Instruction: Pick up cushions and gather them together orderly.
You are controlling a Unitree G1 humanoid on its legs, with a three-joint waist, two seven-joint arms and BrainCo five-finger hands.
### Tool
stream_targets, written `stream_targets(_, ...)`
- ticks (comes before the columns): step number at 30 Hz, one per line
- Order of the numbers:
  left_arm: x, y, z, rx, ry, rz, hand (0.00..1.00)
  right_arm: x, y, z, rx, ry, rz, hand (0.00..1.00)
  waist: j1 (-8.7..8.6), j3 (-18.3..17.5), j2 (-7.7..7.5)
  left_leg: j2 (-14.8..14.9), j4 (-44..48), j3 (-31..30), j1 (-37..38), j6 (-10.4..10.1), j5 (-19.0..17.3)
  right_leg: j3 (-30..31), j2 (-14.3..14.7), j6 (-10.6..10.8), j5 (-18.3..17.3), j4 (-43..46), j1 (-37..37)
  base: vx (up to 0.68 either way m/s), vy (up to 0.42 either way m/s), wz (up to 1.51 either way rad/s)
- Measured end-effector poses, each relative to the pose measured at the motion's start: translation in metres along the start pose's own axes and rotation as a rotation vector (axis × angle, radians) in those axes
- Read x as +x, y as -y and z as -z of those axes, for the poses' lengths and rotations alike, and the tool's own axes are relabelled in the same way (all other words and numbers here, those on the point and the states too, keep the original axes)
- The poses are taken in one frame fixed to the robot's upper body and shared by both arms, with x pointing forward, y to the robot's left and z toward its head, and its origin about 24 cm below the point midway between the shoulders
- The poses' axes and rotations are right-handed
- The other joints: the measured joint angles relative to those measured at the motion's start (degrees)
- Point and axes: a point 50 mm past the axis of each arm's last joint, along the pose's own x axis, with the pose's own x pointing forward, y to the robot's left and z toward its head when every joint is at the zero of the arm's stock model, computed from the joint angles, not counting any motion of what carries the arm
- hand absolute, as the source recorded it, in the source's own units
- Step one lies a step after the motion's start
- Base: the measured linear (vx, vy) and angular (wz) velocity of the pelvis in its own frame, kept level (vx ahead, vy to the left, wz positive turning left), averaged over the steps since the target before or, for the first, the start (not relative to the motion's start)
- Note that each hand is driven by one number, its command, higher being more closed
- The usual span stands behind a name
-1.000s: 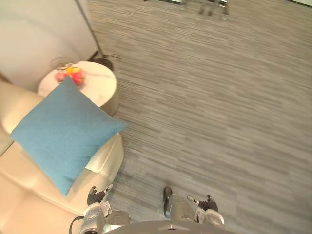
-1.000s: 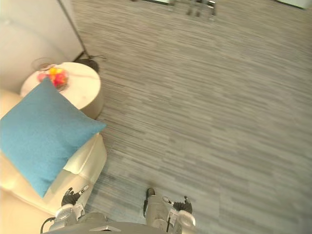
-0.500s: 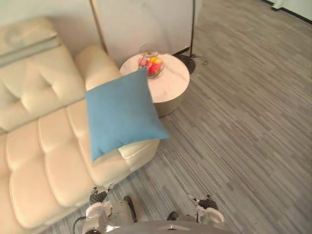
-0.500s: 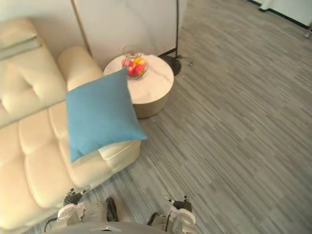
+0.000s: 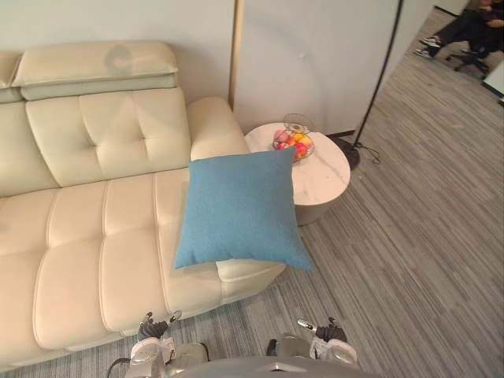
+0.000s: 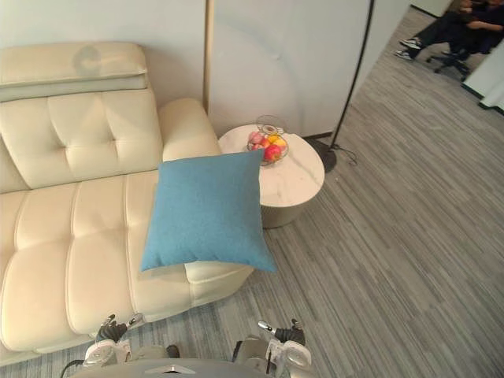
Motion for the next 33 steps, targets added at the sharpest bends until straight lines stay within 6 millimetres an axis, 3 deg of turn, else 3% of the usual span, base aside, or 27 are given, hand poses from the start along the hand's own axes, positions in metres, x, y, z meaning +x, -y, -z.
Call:
stream_targets(1,0.000,-0.001,0.000,0.002,0.001,-0.004,0.00,-0.001,0.000,0.003,0.001,-0.007,0.002,0.00,-0.05,-0.19,-0.46,-0.52,0.21,-0.82,-0.07,-0.83,-0.18,1.25,0.21,-0.93,2.83,-5.05,0.50,0.12,-0.162,0.70)
stream_targets(2,0.001,-0.001,-0.001,-0.006,-0.004,-0.006,0.00,-0.002,0.003,0.009,0.005,-0.025,0.008,0.00,-0.29,-0.65,-1.30,-1.06,0.99,-2.31,0.51,-1.80,-0.98,1.10,-0.23,0.27,7.19,-6.83,1.54,0.13,-0.163,0.56)
stream_targets(5,-0.004,0.010,0.007,-0.042,-0.019,0.011,0.00,0.000,0.015,0.005,0.020,-0.014,0.046,0.00,0.45,-1.50,2.28,1.78,1.11,-2.47,0.82,-3.33,-1.83,-0.08,2.42,-0.48,7.01,-9.42,2.95,0.26,-0.171,0.12)
stream_targets(7,-0.006,0.012,0.012,-0.059,-0.037,0.013,0.00,0.001,0.018,0.002,0.017,-0.006,0.051,0.00,0.45,-1.64,3.31,3.59,-0.66,-2.24,2.31,-4.24,-1.99,-0.12,4.56,-1.23,7.71,-12.06,4.90,0.23,-0.145,-0.17)
stream_targets(12,-0.004,0.009,0.009,-0.061,-0.030,0.008,0.00,0.001,0.023,0.004,0.033,-0.012,0.071,0.00,0.13,-2.53,2.52,4.30,-5.40,-1.15,5.39,-4.74,-0.67,0.37,6.01,-1.33,10.65,-18.97,8.51,0.08,-0.013,-0.13)
stream_targets(16,0.000,-0.010,0.005,-0.039,-0.015,-0.032,0.00,0.003,0.037,0.002,0.077,-0.014,0.124,0.00,0.02,-2.93,1.24,3.08,-6.17,-0.53,5.60,-4.45,-0.02,1.81,5.54,-0.90,14.25,-24.36,10.10,0.01,0.068,-0.12)
stream_targets(19,0.004,-0.035,-0.005,-0.033,0.018,-0.092,0.00,0.007,0.049,-0.013,0.091,0.033,0.156,0.00,-0.11,-3.01,1.06,2.28,-6.31,0.21,5.72,-4.11,0.19,3.02,5.07,-0.79,14.87,-25.47,10.71,-0.07,0.053,-0.11)
stream_targets(21,0.007,-0.060,-0.022,-0.023,0.085,-0.146,0.00,0.007,0.062,-0.041,0.085,0.148,0.180,0.00,-0.29,-3.04,1.05,1.47,-7.77,0.74,5.86,-3.58,1.21,3.69,4.72,-0.45,15.51,-25.80,9.98,-0.09,0.023,-0.14)
stream_targets(25,0.007,-0.082,-0.043,0.010,0.161,-0.190,0.00,0.004,0.080,-0.091,0.059,0.339,0.207,0.00,-0.40,-3.08,0.98,0.92,-9.27,1.00,5.49,-3.36,2.58,4.56,4.54,-0.52,17.29,-27.29,9.21,-0.09,-0.002,-0.09)
stream_targets(29,0.006,-0.080,-0.056,0.004,0.214,-0.184,0.00,-0.003,0.074,-0.121,0.036,0.463,0.176,0.00,-0.42,-3.21,0.79,0.87,-10.16,0.94,5.48,-3.49,3.41,4.66,4.52,-0.68,17.94,-28.23,9.21,-0.09,-0.019,0.00)
stream_targets(33,0.005,-0.073,-0.070,-0.008,0.266,-0.160,0.00,-0.009,0.051,-0.147,0.006,0.564,0.100,0.00,-0.50,-3.31,0.62,0.92,-10.43,0.81,4.69,-3.64,3.73,4.64,4.44,-0.72,18.99,-29.53,9.05,-0.05,-0.012,0.00)
